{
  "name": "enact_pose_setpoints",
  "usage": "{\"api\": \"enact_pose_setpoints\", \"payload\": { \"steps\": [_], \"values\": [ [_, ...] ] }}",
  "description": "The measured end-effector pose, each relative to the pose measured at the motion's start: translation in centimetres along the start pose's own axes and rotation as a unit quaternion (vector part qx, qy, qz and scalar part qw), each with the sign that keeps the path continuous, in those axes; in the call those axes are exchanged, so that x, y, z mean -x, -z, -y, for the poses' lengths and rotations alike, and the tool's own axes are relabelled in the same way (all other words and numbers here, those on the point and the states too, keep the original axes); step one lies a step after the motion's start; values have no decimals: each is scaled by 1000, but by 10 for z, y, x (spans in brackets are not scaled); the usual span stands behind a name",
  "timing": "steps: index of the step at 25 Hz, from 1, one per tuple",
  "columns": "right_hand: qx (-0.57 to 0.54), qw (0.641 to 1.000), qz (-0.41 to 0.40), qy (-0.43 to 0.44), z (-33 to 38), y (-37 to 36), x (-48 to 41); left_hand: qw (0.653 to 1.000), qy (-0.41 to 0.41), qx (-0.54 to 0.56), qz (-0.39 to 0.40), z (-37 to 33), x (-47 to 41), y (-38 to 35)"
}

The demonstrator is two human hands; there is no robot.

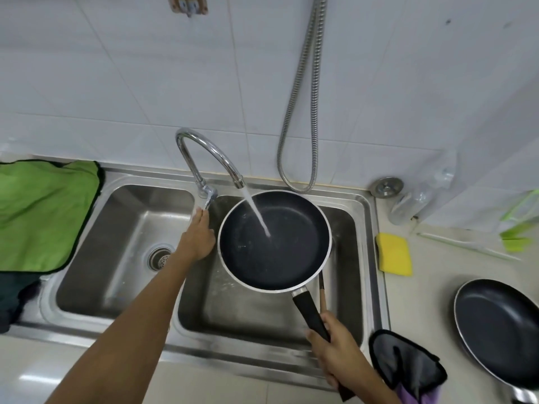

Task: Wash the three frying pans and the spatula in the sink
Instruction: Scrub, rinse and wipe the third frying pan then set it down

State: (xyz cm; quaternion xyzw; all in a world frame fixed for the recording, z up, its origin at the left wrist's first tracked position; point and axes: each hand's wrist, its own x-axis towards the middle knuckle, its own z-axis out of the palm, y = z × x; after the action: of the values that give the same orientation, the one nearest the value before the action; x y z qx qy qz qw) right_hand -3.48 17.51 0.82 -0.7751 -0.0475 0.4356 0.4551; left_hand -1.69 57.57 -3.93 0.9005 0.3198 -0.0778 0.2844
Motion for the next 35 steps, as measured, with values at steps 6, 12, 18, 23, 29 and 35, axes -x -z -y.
{"api": "enact_pose_setpoints", "payload": {
  "steps": [6, 12, 18, 23, 29, 35],
  "values": [
    [-72, 997, 15, 20, 14, -5, -9, 927, 102, 289, -217, -47, 155, -44],
    [-66, 996, 17, 56, 16, -16, 0, 825, 149, 541, 59, -132, 197, -104],
    [-33, 991, -28, 124, 20, -7, 20, 711, 187, 663, 142, -158, 206, -115],
    [33, 986, -76, 145, 9, -4, 29, 730, 162, 640, 175, -160, 213, -120],
    [50, 983, -78, 156, 4, 12, 25, 747, 152, 625, 170, -177, 213, -119],
    [59, 976, -46, 207, 27, 2, 26, 735, 147, 643, 155, -161, 201, -104]
  ]
}}
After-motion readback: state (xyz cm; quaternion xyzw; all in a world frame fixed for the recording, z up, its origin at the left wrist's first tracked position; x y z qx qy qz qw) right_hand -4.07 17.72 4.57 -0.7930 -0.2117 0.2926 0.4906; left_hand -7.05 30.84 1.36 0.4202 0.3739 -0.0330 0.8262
